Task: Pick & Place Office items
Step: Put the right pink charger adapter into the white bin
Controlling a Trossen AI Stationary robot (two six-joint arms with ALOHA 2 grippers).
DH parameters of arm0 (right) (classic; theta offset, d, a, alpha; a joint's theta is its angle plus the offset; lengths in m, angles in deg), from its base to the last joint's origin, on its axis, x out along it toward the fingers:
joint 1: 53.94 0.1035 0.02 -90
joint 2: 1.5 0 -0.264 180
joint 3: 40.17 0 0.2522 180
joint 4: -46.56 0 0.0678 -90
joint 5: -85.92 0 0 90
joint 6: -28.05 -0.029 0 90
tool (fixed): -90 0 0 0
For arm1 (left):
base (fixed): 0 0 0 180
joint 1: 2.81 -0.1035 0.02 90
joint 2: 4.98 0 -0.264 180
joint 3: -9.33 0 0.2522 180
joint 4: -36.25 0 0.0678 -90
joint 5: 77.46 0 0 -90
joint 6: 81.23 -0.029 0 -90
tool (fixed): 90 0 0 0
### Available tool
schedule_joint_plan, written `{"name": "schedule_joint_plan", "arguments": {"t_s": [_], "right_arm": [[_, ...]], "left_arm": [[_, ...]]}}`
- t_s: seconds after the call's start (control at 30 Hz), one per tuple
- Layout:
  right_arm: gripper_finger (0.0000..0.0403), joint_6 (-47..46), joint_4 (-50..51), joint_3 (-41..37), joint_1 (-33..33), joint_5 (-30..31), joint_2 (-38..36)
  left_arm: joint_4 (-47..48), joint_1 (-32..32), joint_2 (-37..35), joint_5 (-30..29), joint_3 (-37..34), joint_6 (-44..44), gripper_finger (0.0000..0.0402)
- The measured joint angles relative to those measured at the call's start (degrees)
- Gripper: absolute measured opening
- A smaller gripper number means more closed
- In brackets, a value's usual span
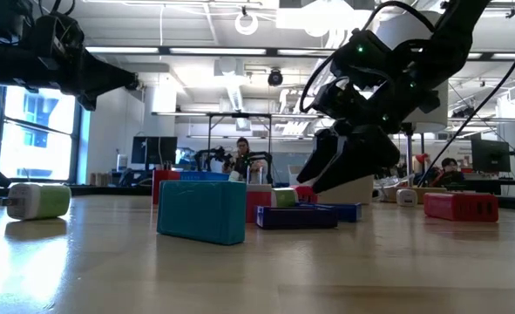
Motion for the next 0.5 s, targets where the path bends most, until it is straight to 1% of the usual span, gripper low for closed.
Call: {"name": "schedule_joint_plan", "arguments": {"t_s": [0.17,0.37,0.5], "right_arm": [[0.0364,-0.62,-1.0,0.04,-0.01,-0.34,2.39],[0.0364,-0.41,-8.16,0.04,-0.01,-0.63,7.52],[0.0364,-0.15,-9.98,0.04,-0.4,-1.15,8.26]], "left_arm": [[0.0,0.0,0.0,-0.01,0.0,-0.01,0.0002],[0.0,0.0,0.0,0.01,-0.01,-0.02,0.0002],[0.41,0.0,0.0,0.03,-0.01,-0.03,0.0002]]}}
